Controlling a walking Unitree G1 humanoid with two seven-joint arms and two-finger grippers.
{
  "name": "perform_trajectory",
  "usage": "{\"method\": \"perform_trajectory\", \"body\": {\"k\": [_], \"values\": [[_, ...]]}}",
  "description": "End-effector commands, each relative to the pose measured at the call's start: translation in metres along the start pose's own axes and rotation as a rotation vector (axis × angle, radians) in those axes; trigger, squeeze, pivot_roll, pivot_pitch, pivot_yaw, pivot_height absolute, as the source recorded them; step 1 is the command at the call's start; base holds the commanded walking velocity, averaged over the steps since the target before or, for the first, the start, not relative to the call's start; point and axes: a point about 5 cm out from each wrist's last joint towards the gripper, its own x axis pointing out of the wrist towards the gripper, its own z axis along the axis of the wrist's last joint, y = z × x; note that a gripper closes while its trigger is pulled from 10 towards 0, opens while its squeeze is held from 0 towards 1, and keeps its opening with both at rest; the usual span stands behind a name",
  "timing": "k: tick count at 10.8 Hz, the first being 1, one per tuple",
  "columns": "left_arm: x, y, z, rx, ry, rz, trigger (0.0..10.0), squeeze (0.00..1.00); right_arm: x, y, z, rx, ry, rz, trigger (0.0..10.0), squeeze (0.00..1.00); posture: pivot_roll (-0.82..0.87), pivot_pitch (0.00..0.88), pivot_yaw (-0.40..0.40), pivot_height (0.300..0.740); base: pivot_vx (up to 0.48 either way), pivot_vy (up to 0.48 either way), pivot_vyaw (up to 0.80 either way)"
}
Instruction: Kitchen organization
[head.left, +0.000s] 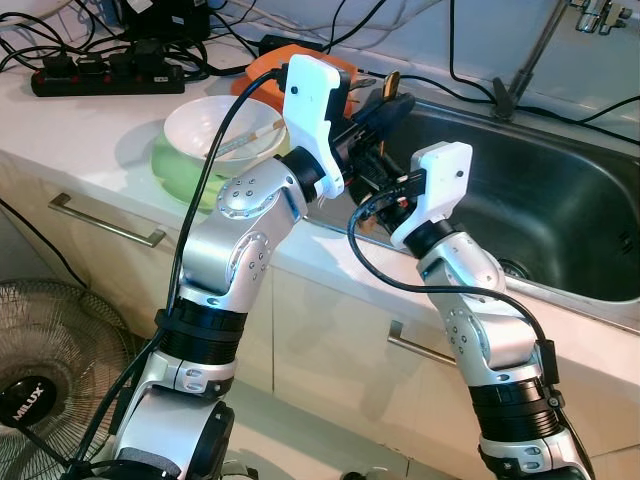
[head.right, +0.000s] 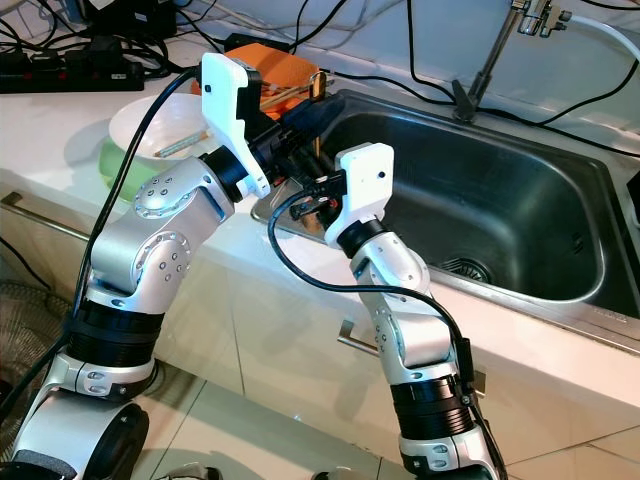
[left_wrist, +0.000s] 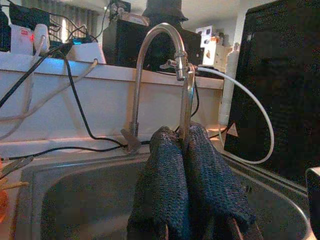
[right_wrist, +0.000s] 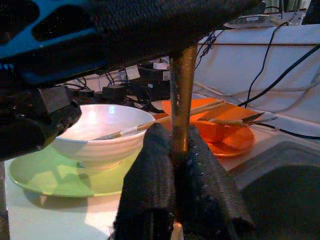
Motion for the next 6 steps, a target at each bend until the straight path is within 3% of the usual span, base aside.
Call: {"method": "perform_trajectory", "body": {"k": [1,2,3,6], "values": [[0.0015,-0.0052,0.0027,0.018,-0.011,-0.023,10.0,0.0,-0.0024,-0.002,-0.0037,-0.004,0.012,-0.01,0.0,0.0,-0.07,0.057,-0.059,0.74,0.0,0.0,0.0],[0.0016,-0.004,0.0032,0.017,-0.014,-0.018,10.0,0.61,-0.0023,-0.0026,-0.004,-0.007,0.014,-0.011,0.0,0.0,-0.07,0.057,-0.059,0.74,0.0,0.0,0.0],[0.0015,-0.0019,0.0033,0.016,-0.015,-0.003,10.0,1.0,-0.0021,-0.0032,-0.0044,-0.009,0.015,-0.013,0.0,0.0,-0.07,0.057,-0.059,0.74,0.0,0.0,0.0],[0.001,-0.0013,0.0064,0.001,-0.036,0.002,10.0,1.0,-0.0005,-0.0109,-0.0037,-0.032,0.015,-0.044,0.0,0.0,-0.07,0.06,-0.062,0.74,0.0,0.0,0.0]]}}
